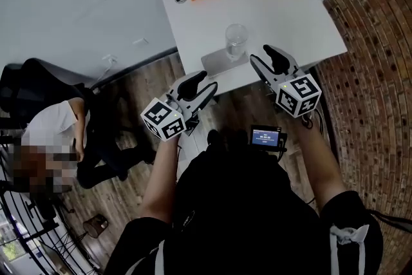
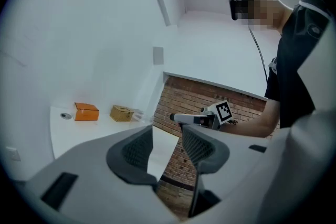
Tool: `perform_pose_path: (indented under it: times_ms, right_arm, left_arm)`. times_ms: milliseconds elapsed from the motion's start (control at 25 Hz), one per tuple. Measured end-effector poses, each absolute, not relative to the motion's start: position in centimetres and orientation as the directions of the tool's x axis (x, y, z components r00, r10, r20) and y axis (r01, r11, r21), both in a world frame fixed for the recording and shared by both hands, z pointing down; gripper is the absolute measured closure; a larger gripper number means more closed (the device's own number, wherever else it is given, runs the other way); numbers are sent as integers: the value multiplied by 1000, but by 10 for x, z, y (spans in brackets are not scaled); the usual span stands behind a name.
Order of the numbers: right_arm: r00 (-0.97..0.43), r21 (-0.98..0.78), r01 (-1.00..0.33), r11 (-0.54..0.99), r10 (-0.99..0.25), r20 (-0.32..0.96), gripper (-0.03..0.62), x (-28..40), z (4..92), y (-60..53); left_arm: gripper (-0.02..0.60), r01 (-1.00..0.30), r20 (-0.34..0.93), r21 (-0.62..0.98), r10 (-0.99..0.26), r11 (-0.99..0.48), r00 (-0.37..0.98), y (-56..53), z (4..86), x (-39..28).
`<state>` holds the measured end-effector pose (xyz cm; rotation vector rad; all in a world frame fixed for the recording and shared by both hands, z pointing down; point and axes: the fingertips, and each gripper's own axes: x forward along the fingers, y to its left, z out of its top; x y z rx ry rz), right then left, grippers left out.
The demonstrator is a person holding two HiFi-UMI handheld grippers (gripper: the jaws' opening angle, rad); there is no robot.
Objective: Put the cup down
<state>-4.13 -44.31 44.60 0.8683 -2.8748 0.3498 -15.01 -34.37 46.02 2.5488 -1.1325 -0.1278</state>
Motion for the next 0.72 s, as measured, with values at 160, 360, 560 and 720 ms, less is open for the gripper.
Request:
perform_pose_path:
  times_ms: [160,360,560,720]
  right_arm:
    - [-841,-205,-540,816,-518,157,443,-49,430,-425]
    - [-858,-226,-513,828,-495,137,503,-61,419,-410]
    - [-868,-201,-494,846,-466,172,530,-65,429,-401]
    - [-871,-191,-484,854,-450,196,549,-65,439,-398]
  left_arm:
    - [492,-700,10,319,-736,-639,677,-345,444,-145]
    - [552,-705,2,284,-735,-650,678,-344,434,-140]
    - [574,-694,32,266,-714,-668,699,-342,436,-133]
    - [574,-671,36,282,-691,-686,722,-339,441,-126]
